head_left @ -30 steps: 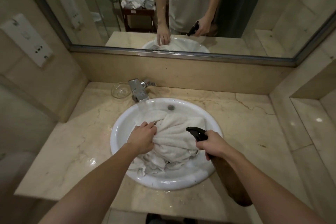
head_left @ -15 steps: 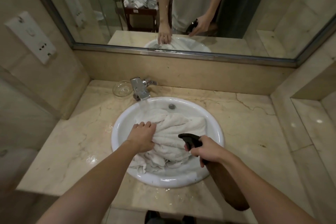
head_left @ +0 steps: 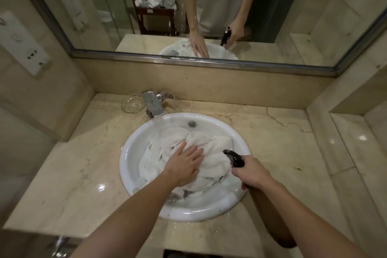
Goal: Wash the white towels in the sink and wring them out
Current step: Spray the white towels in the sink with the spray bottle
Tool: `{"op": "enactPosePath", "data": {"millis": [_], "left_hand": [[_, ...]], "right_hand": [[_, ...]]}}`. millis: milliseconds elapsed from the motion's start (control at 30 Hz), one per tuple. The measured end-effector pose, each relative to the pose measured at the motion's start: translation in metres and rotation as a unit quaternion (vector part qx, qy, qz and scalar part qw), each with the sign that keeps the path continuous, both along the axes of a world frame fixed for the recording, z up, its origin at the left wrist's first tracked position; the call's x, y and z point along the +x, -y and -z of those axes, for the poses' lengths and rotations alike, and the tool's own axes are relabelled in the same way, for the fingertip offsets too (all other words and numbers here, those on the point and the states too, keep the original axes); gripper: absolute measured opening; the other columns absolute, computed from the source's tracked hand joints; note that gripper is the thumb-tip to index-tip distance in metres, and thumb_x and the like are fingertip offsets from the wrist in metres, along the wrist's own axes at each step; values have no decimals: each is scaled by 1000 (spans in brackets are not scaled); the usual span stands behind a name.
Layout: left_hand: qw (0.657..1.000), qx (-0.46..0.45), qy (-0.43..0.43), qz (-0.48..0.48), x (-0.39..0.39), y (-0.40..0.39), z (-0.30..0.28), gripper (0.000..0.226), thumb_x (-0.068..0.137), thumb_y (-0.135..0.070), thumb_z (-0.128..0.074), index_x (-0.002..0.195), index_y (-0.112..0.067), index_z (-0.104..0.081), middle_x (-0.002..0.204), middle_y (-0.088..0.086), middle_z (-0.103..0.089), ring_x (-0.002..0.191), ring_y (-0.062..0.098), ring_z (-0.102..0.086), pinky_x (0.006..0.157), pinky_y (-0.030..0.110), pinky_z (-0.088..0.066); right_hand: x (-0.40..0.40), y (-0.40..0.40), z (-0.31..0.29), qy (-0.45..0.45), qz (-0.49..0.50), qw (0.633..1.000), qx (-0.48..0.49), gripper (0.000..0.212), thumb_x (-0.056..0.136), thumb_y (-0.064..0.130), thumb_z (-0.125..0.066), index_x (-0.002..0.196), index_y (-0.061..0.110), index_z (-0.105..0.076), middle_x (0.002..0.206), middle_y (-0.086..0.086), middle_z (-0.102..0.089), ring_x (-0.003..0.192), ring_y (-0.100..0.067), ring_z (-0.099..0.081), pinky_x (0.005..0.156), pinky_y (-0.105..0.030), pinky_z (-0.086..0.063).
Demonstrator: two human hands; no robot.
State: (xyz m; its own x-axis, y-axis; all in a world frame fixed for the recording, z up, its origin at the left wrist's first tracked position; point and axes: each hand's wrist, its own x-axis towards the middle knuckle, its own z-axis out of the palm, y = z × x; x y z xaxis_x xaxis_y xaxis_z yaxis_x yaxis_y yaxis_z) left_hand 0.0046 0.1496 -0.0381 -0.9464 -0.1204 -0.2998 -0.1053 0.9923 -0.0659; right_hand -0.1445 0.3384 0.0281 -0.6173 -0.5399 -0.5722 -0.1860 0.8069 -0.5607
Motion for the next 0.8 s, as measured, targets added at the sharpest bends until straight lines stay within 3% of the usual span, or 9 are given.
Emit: {"op": "enactPosePath", "data": {"millis": [200, 300, 433, 567, 733, 800], "left_hand": [[999, -18, 32, 1, -6, 3, 5, 64, 96, -61, -35, 150, -27, -29, 165, 2, -9, 153, 28, 0, 120, 57, 7], [999, -23, 36, 5, -5, 3, 7, 62, 95, -59, -40, 147, -27, -33, 164, 4, -12, 152, 31, -3, 119, 59, 7], [999, -17, 41, -7, -13, -2, 3, 59, 93, -56, -44, 143, -25, -36, 158, 6, -21, 150, 34, -9, 118, 62, 2], [999, -20, 27, -12, -24, -6, 5, 68, 96, -55, -40, 153, -23, -22, 159, 6, -20, 149, 34, -10, 119, 60, 3], [1000, -4, 0, 14, -37, -11, 3, 62, 104, -47, -30, 157, -18, -16, 165, 3, -12, 153, 24, -3, 122, 52, 6], [1000, 3, -10, 23, -34, -10, 5, 59, 104, -45, -30, 155, -16, -22, 164, 3, -18, 152, 24, -8, 123, 50, 5]], "right_hand": [[-18, -10, -4, -47, 52, 997, 15, 7, 75, 17, -58, 81, 19, -62, 65, -3, -69, 46, -21, -68, 71, -36, -57], [-17, -6, -3, -39, 59, 997, 12, 5, 75, 16, -59, 77, 20, -60, 61, -2, -66, 45, -23, -68, 68, -35, -56], [-11, -2, 2, 69, 43, 997, 2, 13, 74, 10, -62, 86, 11, -66, 85, -14, -65, 46, -30, -64, 51, -37, -54], [-1, 6, 1, 113, 7, 993, -13, 23, 67, 10, -61, 89, 7, -66, 103, -22, -67, 44, -29, -60, 50, -34, -51], [15, 14, -4, 92, -53, 994, -12, 12, 67, 15, -59, 78, 12, -57, 64, -6, -57, 44, -28, -60, 51, -30, -46], [16, 14, -4, 101, -62, 993, -12, 14, 68, 15, -59, 81, 11, -61, 69, -5, -59, 44, -27, -60, 51, -31, -48]]}}
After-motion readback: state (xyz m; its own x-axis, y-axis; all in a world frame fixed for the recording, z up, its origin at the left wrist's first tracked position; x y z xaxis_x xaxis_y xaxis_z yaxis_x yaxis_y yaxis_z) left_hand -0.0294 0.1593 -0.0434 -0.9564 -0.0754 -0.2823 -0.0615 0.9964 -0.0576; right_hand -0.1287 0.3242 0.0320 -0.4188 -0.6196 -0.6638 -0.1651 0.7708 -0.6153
